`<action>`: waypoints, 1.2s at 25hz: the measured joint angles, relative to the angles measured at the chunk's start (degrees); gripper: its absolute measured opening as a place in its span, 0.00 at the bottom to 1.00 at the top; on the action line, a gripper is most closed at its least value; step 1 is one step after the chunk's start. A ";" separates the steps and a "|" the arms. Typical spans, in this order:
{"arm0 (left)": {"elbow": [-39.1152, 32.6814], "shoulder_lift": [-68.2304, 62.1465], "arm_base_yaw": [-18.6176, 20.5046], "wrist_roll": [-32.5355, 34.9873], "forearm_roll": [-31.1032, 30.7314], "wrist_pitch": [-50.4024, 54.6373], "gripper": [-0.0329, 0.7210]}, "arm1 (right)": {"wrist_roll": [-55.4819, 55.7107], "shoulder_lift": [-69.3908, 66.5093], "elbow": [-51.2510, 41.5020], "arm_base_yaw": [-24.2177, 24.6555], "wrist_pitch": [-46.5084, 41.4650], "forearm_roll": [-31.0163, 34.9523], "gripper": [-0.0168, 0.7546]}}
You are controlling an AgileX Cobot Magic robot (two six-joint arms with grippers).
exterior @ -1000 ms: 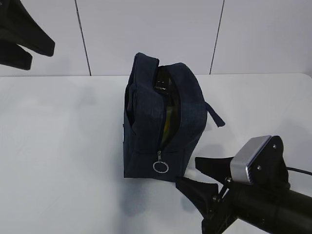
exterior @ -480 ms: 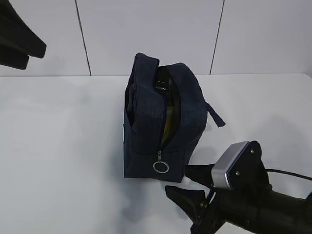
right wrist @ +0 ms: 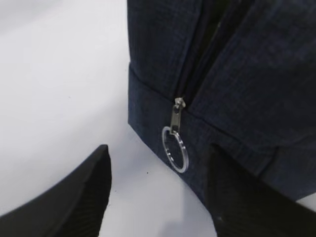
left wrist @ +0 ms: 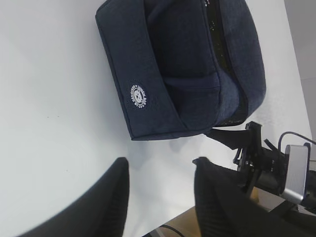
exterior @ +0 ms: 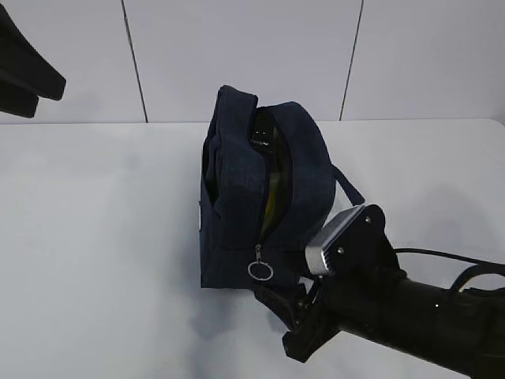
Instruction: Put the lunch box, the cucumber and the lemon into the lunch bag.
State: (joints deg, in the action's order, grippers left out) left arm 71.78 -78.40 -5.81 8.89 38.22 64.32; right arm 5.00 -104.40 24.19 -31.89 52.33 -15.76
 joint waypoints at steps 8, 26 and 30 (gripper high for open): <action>0.00 -0.13 0.00 0.69 0.23 0.00 0.46 | 0.00 -1.63 3.37 0.00 -4.89 -0.27 0.62; 0.00 -0.13 0.00 1.66 0.30 -0.57 0.46 | 0.21 -5.04 5.40 0.00 -5.21 -7.92 0.62; 0.00 -0.13 0.00 1.78 0.30 -0.69 0.46 | 0.35 -5.04 5.40 0.00 -4.15 -8.30 0.62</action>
State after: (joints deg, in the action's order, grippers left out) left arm 71.78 -78.54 -5.81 10.67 38.52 63.63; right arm 5.35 -109.44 29.58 -31.89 48.18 -24.06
